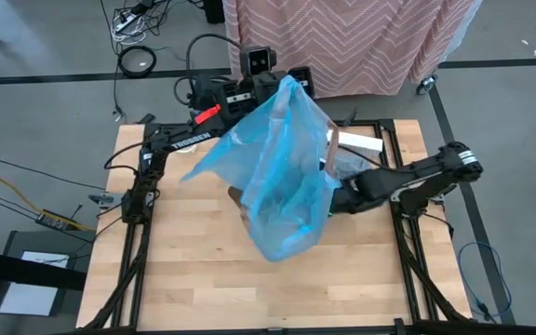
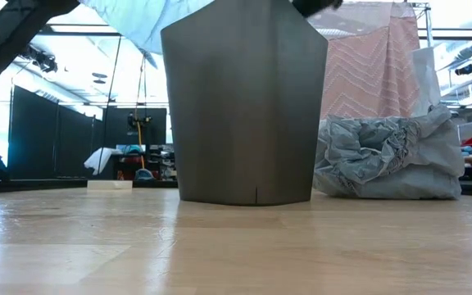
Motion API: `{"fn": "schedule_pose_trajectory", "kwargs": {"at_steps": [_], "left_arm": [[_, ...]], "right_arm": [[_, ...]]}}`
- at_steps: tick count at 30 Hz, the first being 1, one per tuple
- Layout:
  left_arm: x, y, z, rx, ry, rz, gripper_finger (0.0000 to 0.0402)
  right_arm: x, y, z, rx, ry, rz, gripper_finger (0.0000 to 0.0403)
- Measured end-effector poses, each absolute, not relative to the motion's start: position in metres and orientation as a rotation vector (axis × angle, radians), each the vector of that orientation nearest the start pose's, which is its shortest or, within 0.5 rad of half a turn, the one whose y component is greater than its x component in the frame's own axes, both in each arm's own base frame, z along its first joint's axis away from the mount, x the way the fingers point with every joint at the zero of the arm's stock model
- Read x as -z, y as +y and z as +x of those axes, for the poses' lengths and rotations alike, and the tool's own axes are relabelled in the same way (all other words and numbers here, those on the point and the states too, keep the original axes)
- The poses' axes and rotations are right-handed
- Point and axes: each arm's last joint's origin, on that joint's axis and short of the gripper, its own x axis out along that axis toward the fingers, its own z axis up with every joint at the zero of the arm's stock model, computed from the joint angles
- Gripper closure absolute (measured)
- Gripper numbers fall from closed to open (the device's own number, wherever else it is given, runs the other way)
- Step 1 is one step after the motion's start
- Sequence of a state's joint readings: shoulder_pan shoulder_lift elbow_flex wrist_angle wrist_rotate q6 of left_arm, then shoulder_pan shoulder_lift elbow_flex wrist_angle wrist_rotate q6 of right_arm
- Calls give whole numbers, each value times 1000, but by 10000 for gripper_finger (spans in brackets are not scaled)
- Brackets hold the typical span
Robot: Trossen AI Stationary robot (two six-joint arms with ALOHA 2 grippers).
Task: Place trash/remove bag and relplace
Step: Insert the new blue trash bag into the black trash bin
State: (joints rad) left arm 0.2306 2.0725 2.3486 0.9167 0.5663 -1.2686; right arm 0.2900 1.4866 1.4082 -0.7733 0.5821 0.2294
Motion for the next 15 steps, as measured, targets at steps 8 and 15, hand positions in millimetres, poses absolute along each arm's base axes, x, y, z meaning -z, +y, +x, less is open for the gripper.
{"fn": "schedule_pose_trajectory", "kwargs": {"at_steps": [8,15], "left_arm": [[-551,74,385,955,-729,-697,398],[-553,76,382,974,-719,-713,397]], "right_arm": [[-327,52,312,279,821,-118,399],[-356,65,290,179,699,-99,341]]}}
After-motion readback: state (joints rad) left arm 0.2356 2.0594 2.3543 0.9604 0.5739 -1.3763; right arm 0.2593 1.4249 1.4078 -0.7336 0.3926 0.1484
